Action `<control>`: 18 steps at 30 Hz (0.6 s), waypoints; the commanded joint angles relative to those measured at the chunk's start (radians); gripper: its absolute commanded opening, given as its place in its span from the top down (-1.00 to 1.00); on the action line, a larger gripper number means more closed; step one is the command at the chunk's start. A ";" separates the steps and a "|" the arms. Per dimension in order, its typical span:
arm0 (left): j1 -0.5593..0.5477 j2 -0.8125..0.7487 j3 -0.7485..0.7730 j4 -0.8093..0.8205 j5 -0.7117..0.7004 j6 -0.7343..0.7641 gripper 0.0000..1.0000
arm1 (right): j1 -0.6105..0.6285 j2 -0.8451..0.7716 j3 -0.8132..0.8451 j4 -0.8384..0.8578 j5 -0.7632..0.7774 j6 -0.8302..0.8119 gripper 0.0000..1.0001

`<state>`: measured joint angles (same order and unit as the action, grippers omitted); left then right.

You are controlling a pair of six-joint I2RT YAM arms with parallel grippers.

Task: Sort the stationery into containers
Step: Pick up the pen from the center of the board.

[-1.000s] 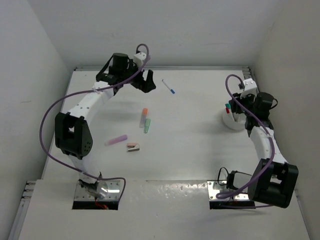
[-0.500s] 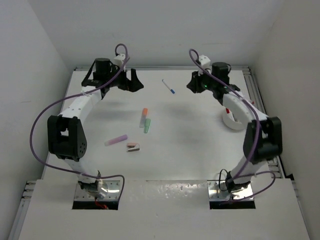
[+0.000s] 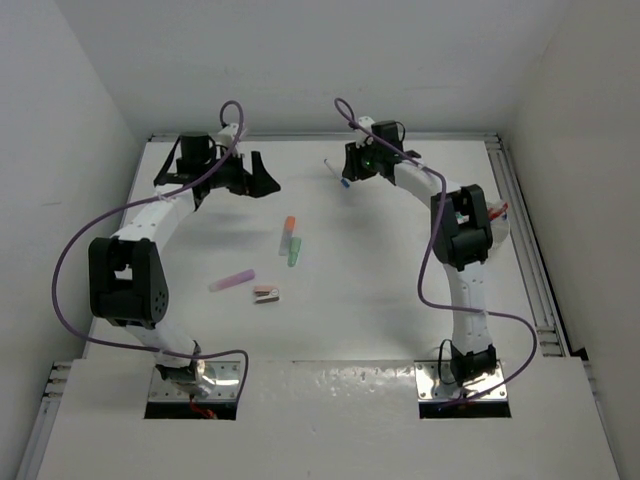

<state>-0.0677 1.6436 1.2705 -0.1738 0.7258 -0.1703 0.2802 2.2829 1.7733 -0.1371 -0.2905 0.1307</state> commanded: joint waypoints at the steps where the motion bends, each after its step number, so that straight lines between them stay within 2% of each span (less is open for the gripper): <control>1: 0.028 -0.044 -0.014 0.040 0.055 -0.017 -0.99 | 0.028 0.049 0.096 0.004 0.036 -0.025 0.27; 9: 0.055 -0.048 -0.028 0.039 0.092 -0.052 -1.00 | 0.054 0.145 0.149 0.014 0.106 -0.101 0.25; 14: 0.054 -0.065 -0.043 0.059 0.104 -0.055 -1.00 | 0.057 0.155 0.138 0.044 0.146 -0.120 0.10; 18: 0.055 -0.064 -0.051 0.059 0.107 -0.049 -1.00 | 0.048 0.158 0.137 0.053 0.142 -0.123 0.07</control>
<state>-0.0204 1.6253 1.2217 -0.1616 0.7986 -0.2188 0.3355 2.4439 1.8763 -0.1329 -0.1654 0.0269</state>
